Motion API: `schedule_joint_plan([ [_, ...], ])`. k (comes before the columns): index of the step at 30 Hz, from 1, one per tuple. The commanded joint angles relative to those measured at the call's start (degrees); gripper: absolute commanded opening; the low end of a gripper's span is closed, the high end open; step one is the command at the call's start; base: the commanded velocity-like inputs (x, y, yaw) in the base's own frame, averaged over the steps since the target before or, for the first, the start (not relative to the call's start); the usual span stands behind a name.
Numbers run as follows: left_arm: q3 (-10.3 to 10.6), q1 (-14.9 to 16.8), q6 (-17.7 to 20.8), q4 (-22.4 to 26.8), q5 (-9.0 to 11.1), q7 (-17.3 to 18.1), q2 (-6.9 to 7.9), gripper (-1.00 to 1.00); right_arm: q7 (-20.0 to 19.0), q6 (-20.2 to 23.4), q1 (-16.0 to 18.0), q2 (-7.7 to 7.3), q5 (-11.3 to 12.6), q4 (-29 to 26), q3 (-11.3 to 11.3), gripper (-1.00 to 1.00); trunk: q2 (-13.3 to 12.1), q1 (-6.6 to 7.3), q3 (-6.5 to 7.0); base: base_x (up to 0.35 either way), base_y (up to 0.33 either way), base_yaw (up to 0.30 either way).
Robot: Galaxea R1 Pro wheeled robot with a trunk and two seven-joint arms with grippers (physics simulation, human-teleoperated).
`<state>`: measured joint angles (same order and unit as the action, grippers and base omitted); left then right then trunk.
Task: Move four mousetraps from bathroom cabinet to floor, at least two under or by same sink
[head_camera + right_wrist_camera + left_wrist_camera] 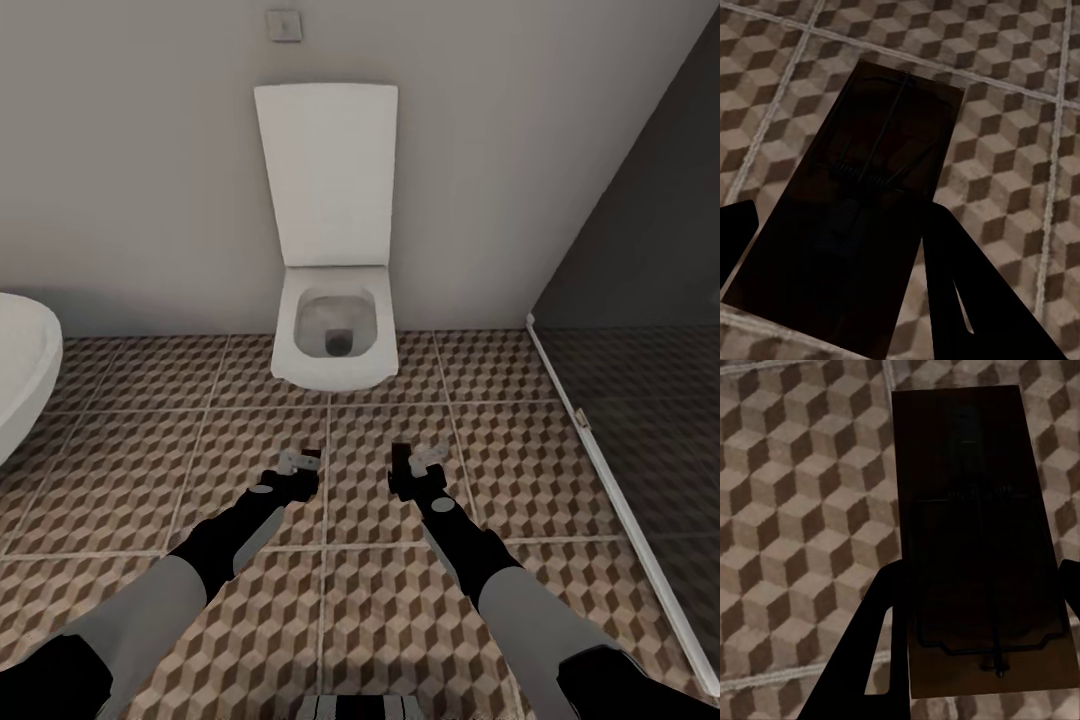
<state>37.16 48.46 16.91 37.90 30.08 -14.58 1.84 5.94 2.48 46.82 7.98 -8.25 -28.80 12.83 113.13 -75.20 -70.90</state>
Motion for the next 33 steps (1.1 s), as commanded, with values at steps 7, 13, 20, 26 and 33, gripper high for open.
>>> schedule_joint_plan([
  [7,0.5,0.1,0.1,0.6,0.5,-0.6,0.09,-1.0,0.6,0.2,0.0,0.01,-0.5,0.0,0.3,-1.0,2.8,-1.54,-1.92,0.0,0.0,0.0],
  [13,0.5,0.1,0.1,1.9,0.5,-0.6,0.31,-1.0,0.6,0.2,0.0,0.02,-0.4,0.0,0.3,-1.0,5.2,-2.85,-3.53,0.0,0.0,0.0],
  [20,0.5,0.1,0.1,2.1,0.5,-0.6,0.43,-1.0,0.6,0.2,0.0,0.02,-0.4,0.0,0.3,-1.0,8.1,-4.39,-5.41,0.0,0.0,0.0],
  [26,0.4,0.1,0.1,2.2,0.5,-0.6,0.44,-1.0,0.5,0.2,0.0,0.02,-0.4,0.0,0.3,-1.0,10.5,-5.71,-7.02,0.0,0.0,0.0],
  [33,0.4,0.1,0.1,2.2,0.5,-0.6,0.44,-1.0,0.5,0.2,0.0,0.02,-0.4,0.1,0.3,-1.0,13.3,-7.25,-8.9,0.0,0.0,0.0],
])
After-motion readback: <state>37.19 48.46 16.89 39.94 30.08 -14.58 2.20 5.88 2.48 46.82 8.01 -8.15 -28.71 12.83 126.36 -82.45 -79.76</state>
